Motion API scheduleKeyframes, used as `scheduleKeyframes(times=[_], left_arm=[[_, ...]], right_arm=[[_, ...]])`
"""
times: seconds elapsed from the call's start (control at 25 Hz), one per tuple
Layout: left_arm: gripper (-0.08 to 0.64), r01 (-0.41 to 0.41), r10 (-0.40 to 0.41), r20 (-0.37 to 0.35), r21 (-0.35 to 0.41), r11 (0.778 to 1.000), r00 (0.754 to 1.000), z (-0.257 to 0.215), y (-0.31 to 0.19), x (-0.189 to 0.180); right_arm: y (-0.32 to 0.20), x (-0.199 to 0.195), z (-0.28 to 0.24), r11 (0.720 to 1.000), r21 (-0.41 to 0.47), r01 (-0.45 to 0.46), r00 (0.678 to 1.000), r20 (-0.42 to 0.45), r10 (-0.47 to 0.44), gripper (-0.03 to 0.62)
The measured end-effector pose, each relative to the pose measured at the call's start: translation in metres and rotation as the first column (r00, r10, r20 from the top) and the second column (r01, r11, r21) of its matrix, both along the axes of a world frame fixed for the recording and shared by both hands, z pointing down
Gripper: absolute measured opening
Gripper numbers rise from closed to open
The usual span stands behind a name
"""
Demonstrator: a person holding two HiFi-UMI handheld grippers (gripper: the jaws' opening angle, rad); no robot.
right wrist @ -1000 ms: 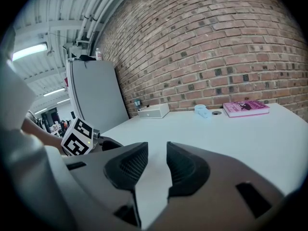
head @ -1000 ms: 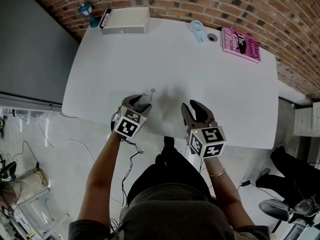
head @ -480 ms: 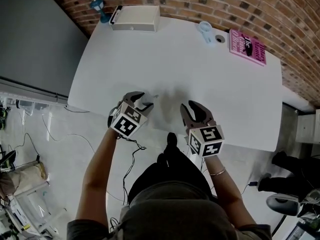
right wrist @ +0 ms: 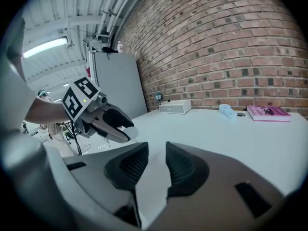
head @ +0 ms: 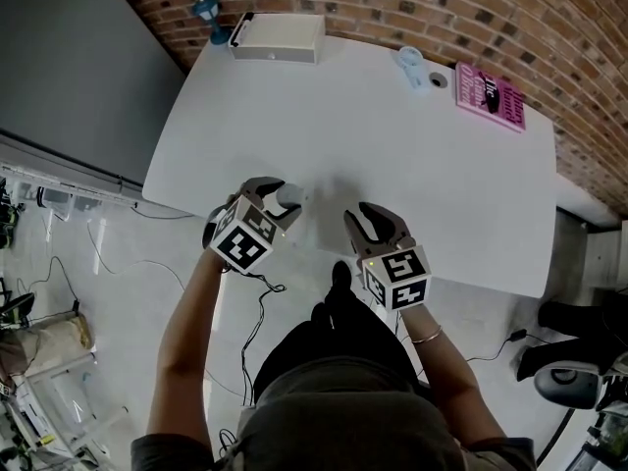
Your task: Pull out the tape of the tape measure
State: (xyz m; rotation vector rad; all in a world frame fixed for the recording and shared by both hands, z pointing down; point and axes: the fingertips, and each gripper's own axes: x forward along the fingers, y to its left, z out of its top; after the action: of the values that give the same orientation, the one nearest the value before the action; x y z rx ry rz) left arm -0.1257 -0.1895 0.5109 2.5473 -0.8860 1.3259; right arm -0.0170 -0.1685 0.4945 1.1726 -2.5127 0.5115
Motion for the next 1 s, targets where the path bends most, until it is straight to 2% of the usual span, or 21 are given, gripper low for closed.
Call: scheduleKeyframes(times=[0.4, 0.76, 1.0], left_arm=[[0.229, -0.105, 0.103, 0.049, 0.055, 0.993, 0.994, -0.043, 0.011, 0.012], [0.229, -0.211, 0.202, 0.093, 0.106, 0.972, 0.975, -0.077, 0.025, 0.021], [0.229, -0.247, 0.234, 0.107, 0.131, 0.960, 0.966, -0.091, 0.034, 0.027]], right_arm=[[0.018, -0.028, -0.004, 0.993, 0.042, 0.115, 0.993, -0.046, -0.113, 0.109], [0.020, -0.054, -0.015, 0.978, 0.089, 0.191, 0.979, -0.088, -0.183, 0.135], [0.022, -0.062, -0.013, 0.966, 0.106, 0.235, 0.968, -0.120, -0.222, 0.152]])
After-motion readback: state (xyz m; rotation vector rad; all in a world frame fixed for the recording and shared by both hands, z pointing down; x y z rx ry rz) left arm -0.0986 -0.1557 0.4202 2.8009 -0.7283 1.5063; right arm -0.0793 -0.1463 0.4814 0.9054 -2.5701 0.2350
